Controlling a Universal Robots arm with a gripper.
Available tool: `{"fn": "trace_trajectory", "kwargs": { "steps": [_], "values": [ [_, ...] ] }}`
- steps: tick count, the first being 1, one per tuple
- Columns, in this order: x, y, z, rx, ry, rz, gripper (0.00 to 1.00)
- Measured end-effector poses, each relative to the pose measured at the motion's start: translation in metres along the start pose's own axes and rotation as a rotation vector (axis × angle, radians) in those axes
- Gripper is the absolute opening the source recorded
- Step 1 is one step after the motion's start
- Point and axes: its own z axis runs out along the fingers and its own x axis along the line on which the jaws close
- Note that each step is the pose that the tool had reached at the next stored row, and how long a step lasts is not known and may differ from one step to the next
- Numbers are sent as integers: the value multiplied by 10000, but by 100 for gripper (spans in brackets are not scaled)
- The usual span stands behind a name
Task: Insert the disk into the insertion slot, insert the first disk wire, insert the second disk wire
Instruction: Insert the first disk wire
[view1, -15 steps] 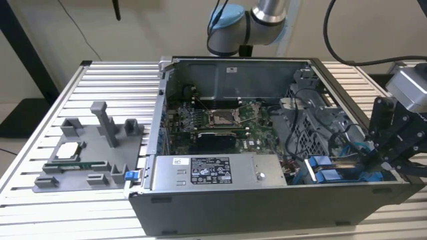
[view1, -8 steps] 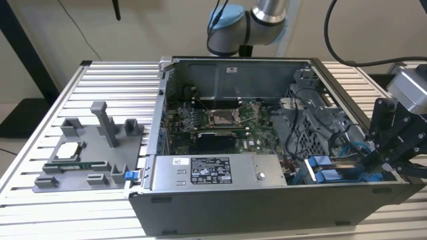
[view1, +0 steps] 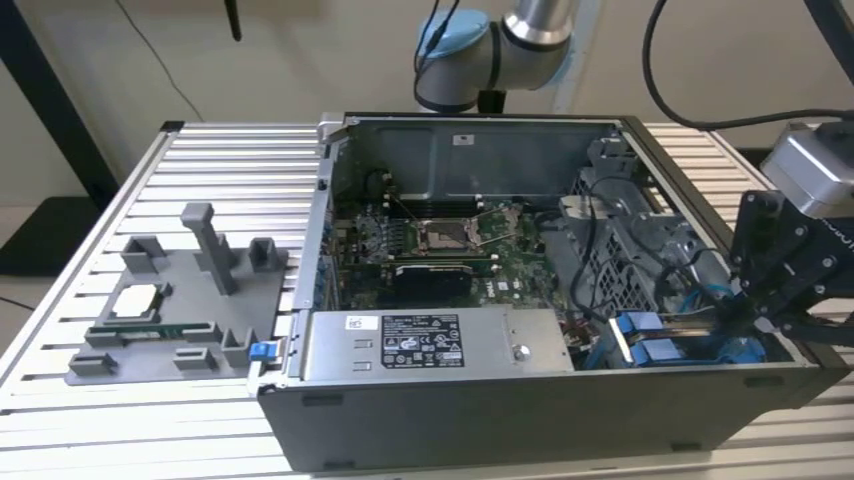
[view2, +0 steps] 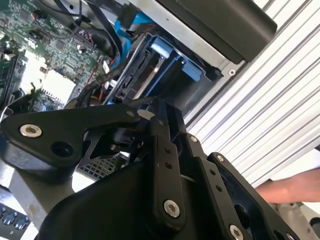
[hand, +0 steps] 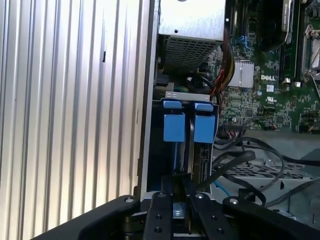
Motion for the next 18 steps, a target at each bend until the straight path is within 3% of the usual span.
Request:
{"fn": "trace_trajectory", "kwargs": {
  "steps": [6,11,18],
  "values": [
    [-168,-56,57,-61,-1,7,0],
    [-254,-165,106,-163,-7,15,0],
    [-285,-174,181,-240,1,23,0]
  ]
}}
